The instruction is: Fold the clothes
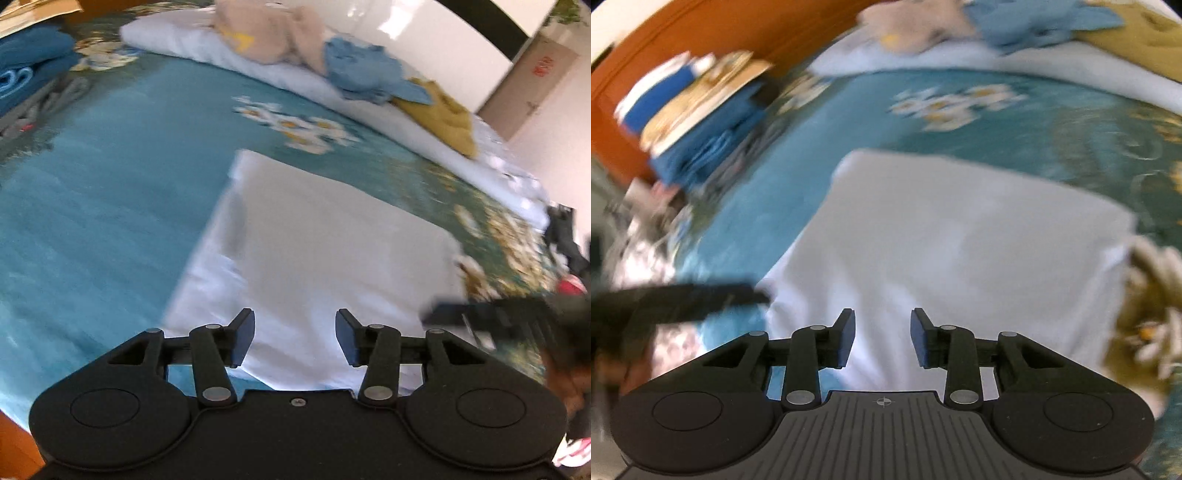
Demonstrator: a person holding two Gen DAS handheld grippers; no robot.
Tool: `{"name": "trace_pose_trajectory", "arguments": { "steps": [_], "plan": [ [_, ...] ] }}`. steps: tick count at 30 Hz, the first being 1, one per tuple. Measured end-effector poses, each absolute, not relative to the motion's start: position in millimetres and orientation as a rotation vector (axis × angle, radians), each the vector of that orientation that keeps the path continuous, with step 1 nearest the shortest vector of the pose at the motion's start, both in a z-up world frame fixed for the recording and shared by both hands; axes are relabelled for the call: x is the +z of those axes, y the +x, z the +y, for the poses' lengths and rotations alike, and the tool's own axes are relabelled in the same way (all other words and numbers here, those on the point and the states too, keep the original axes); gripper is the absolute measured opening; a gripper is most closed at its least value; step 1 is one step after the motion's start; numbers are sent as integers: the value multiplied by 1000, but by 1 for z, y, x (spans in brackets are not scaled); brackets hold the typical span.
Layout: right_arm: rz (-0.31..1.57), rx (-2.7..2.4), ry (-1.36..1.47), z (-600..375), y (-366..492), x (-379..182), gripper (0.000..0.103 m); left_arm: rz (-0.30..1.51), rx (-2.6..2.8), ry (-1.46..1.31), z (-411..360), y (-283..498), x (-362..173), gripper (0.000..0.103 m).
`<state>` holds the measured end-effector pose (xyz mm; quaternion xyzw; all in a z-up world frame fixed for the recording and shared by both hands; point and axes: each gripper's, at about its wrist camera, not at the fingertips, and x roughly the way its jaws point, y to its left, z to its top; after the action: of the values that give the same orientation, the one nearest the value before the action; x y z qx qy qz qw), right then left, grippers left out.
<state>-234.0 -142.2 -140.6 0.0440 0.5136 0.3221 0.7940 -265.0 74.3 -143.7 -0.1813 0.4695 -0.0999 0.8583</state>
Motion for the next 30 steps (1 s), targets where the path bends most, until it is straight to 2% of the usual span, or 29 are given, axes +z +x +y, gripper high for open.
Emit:
{"name": "trace_pose_trajectory", "arguments": {
  "steps": [6, 12, 14, 15, 18, 27, 29, 30],
  "plan": [
    [1111, 648, 106, -127, -232, -151, 26, 983, -146, -355, 111, -238, -154, 46],
    [1059, 418, 86, -173, -210, -145, 27, 1045, -219, -442, 112, -221, -177, 43],
    [1068, 337, 91, -192, -200, -149, 27, 1043, -235, -418, 112, -226, -177, 29],
    [1074, 307, 89, -200, -197, -152, 27, 1049, -231, -400, 111, -228, -177, 12],
    [1092, 252, 84, -213, -190, -160, 27, 1067, -220, -367, 112, -233, -179, 10],
    [1130, 230, 104, -220, -189, -172, 26, 1091, -219, -237, 103, -231, -174, 15],
    [1103, 241, 126, -224, -191, -162, 26, 1058, -230, -173, 99, -233, -160, 28],
    [1089, 248, 136, -226, -192, -157, 28, 1035, -233, -135, 97, -235, -151, 39]
  ]
}}
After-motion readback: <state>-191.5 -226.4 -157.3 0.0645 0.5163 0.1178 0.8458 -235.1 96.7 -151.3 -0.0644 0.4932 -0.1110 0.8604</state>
